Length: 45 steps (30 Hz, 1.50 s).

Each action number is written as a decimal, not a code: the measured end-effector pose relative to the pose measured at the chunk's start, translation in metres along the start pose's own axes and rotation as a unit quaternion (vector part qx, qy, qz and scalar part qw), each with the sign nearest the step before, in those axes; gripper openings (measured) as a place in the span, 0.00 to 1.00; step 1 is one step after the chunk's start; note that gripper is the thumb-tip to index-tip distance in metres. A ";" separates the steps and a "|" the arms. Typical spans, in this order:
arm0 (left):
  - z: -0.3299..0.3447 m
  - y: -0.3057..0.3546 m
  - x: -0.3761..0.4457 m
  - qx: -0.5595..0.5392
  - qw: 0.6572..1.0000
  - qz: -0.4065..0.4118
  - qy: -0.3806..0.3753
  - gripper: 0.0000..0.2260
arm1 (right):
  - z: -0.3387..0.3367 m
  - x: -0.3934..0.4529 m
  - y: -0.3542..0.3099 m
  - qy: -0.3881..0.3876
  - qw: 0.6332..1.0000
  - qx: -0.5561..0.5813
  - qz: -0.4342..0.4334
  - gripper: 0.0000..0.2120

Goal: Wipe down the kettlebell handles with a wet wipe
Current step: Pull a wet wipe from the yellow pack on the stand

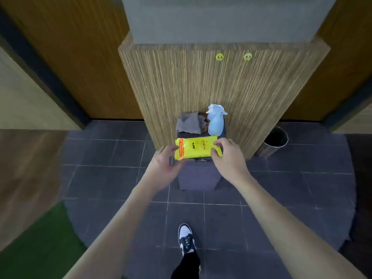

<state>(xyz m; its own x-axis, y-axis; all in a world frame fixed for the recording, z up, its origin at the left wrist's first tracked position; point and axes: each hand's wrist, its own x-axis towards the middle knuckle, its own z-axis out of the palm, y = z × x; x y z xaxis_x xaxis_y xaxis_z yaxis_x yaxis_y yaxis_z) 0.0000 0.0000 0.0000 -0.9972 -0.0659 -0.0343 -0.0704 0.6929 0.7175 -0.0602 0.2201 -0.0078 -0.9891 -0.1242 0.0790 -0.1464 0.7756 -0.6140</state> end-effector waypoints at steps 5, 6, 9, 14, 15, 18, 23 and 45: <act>0.038 -0.048 0.084 0.010 0.998 -0.023 -0.049 0.28 | 0.073 0.059 0.037 -0.025 0.998 -0.033 0.044 0.11; 0.048 -0.058 0.099 0.004 0.998 -0.031 -0.055 0.29 | 0.086 0.072 0.041 -0.029 0.997 -0.044 0.055 0.11; 0.079 -0.093 0.134 0.014 0.997 -0.028 -0.069 0.31 | 0.129 0.104 0.059 -0.033 0.995 -0.059 0.075 0.12; 0.128 -0.142 0.172 0.011 0.997 -0.030 -0.070 0.34 | 0.201 0.142 0.079 -0.043 0.992 -0.084 0.089 0.23; 0.136 -0.148 0.177 0.019 0.997 -0.030 -0.069 0.34 | 0.214 0.146 0.084 -0.049 0.989 -0.102 0.092 0.26; 0.156 -0.163 0.186 0.061 0.994 -0.030 -0.086 0.38 | 0.241 0.151 0.094 -0.039 0.984 -0.146 0.090 0.30; 0.171 -0.170 0.194 0.071 0.994 -0.010 -0.079 0.41 | 0.253 0.157 0.101 -0.017 0.985 -0.157 0.064 0.11; 0.198 -0.147 0.219 0.106 0.990 0.077 0.047 0.14 | 0.178 0.160 0.171 0.016 0.955 0.165 0.248 0.13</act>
<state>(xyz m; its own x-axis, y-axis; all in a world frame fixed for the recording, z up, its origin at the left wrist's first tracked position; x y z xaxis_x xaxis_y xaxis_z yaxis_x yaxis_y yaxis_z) -0.2124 0.0253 -0.2508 -0.9907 -0.0077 0.1360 0.0686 0.8343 0.5471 -0.2403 0.2226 -0.2397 -0.9366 0.2295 -0.2649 0.3467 0.4959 -0.7962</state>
